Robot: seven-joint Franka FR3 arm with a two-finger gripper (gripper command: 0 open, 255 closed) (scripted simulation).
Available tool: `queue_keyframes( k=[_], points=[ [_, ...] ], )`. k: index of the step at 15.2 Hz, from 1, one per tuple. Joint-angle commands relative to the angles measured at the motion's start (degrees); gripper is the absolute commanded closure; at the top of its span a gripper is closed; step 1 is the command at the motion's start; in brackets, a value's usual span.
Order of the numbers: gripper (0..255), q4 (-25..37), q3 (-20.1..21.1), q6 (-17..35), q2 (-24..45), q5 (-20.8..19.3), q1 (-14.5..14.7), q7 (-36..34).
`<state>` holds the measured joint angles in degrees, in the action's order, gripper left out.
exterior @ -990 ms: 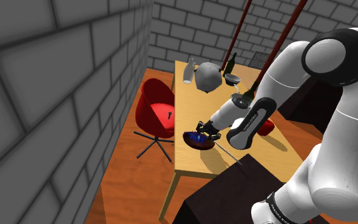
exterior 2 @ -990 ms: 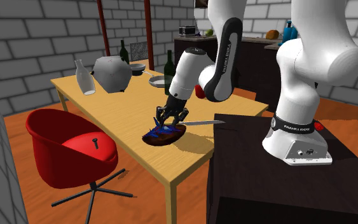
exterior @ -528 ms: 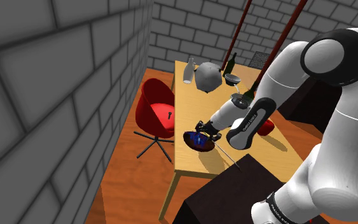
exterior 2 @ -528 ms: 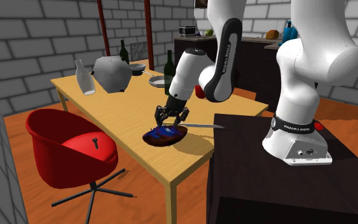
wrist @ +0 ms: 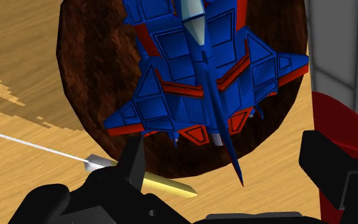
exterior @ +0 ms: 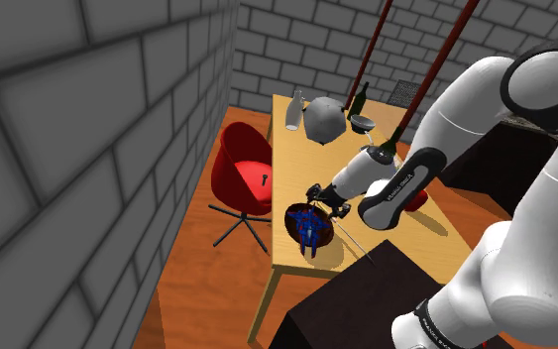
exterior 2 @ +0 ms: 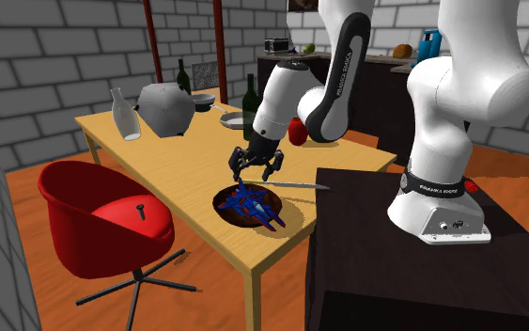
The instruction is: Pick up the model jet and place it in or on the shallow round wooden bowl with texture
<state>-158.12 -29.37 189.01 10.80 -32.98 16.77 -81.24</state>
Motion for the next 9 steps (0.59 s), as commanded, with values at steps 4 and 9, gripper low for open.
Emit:
queue_keyframes(
  k=[4, 9],
  points=[
    [0, -2.0, -3.91, -4.39, -6.27, -1.22, 3.49, 0.18],
    [0, -1.99, -3.93, -4.4, -6.28, -1.24, 3.51, 0.17]
  ],
)
